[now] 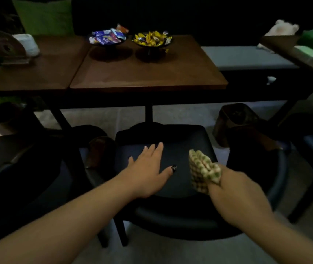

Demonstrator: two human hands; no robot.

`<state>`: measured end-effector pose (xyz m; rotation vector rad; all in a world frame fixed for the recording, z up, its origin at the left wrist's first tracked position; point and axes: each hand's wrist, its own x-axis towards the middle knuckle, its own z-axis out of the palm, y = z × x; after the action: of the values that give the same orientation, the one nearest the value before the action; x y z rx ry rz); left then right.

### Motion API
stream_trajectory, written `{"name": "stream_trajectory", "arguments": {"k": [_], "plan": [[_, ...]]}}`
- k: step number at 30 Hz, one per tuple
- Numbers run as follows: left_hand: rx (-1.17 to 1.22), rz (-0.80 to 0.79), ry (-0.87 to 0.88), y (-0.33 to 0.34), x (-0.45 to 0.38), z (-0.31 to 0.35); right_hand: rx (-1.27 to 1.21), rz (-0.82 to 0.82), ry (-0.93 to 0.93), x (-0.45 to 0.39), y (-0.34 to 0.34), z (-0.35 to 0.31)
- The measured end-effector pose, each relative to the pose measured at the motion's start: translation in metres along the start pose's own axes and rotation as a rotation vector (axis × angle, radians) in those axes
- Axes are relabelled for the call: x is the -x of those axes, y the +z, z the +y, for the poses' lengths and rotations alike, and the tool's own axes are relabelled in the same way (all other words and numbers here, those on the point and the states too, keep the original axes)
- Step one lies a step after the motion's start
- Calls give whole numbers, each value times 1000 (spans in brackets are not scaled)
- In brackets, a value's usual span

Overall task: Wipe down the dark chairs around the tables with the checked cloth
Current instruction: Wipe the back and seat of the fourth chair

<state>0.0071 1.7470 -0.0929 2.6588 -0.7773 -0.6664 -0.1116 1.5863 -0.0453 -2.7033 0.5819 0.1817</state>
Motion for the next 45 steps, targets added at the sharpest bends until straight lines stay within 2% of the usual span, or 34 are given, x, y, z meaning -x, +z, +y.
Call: {"name": "stream_trajectory", "arguments": {"k": [3,9,16,24,28,32,33,35,37,39,42,45], "plan": [[27,38,-2,-2,1,1,-24,-7,20,-2,-2,0],[69,407,126,-6,9,1,-77,55,-18,-3,-4,0],[91,395,116,-5,12,4,-34,51,-93,-9,2,3],[47,365,45,-2,9,2,103,-80,-102,-18,11,5],[-64,254,-27,-3,3,2,191,-158,-75,-21,8,4],[-218,-16,-199,5,-9,5,229,-397,-20,-43,14,1],[-208,-94,-223,8,-17,5,177,-487,18,-58,20,2],[-16,-225,-274,17,-35,5,133,-645,54,-88,30,12],[269,-339,-382,34,-60,4,220,-783,-8,-118,48,30],[394,-415,-487,57,-81,3,314,-892,-70,-140,68,46],[326,-607,-514,89,-100,3,374,-1043,-168,-164,92,57],[162,-755,-467,102,-108,7,321,-1166,-187,-175,104,58]]}}
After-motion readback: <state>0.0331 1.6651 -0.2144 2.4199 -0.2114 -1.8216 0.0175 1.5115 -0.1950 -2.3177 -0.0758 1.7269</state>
